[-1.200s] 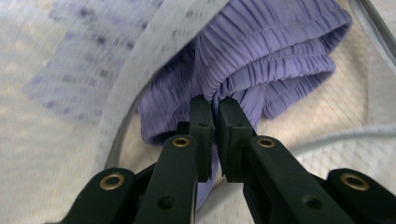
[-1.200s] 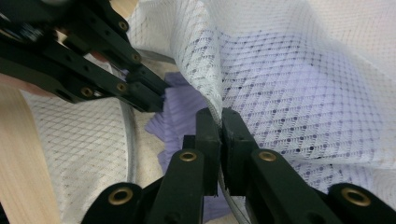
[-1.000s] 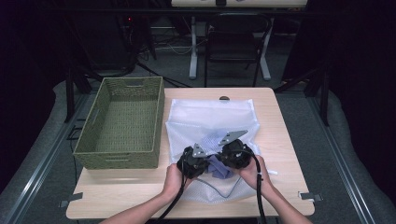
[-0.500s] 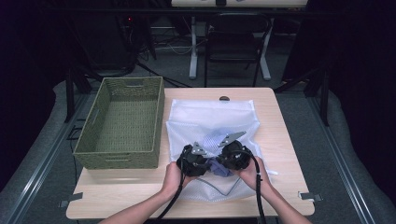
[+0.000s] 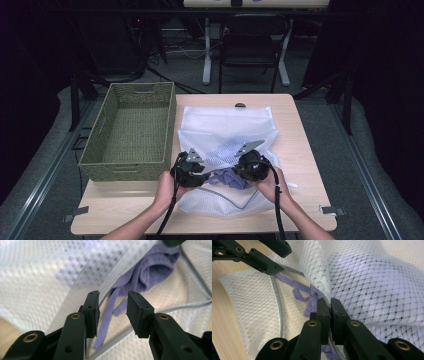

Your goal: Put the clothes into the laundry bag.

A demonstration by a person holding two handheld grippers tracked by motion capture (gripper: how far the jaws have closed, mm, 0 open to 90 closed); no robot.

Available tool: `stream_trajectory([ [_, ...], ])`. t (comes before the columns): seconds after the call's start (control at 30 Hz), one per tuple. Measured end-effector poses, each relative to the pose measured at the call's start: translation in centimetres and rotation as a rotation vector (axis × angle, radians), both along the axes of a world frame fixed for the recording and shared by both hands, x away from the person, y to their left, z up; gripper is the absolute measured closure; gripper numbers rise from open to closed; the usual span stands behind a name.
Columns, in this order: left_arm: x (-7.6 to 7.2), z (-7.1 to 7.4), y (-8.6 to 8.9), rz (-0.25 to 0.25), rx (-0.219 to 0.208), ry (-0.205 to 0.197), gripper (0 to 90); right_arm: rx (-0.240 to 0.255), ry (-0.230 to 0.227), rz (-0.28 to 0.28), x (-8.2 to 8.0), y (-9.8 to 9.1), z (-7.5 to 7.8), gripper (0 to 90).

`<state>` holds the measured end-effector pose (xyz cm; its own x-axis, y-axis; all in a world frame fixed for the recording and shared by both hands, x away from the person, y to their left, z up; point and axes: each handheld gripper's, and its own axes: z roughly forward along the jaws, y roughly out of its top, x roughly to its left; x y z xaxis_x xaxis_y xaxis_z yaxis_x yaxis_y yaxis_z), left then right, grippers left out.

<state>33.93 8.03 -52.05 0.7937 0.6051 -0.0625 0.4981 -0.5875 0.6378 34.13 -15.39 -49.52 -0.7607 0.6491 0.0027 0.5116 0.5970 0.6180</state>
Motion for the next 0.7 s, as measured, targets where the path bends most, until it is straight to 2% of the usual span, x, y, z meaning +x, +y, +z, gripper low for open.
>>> stream_trajectory([
  [0.07, -0.1, -0.4, -0.1, -0.008, 0.015, 0.011, 62.7, -0.002, 0.0, 0.002, 0.0, 0.0, 0.0, 87.0],
  [0.2, -0.4, -1.1, -0.9, -0.032, 0.015, 0.025, 60.4, -0.004, -0.001, 0.006, 0.0, 0.2, -0.1, 87.0],
  [0.3, -0.8, -1.5, -1.8, -0.043, 0.021, 0.017, 57.9, -0.005, -0.002, 0.007, 0.0, 0.2, 0.0, 87.0],
  [0.37, -1.2, -1.9, -2.5, -0.021, -0.008, -0.004, 56.3, -0.004, -0.002, 0.007, 0.0, 0.2, 0.0, 87.0],
  [0.53, -1.5, -2.6, -4.3, -0.009, -0.045, -0.054, 54.1, -0.007, 0.0, 0.006, -0.1, 0.3, 0.0, 87.1],
  [0.7, -1.0, -3.2, -6.0, -0.016, -0.045, -0.063, 55.1, -0.01, 0.003, 0.006, -0.1, 0.4, -0.1, 87.1],
])
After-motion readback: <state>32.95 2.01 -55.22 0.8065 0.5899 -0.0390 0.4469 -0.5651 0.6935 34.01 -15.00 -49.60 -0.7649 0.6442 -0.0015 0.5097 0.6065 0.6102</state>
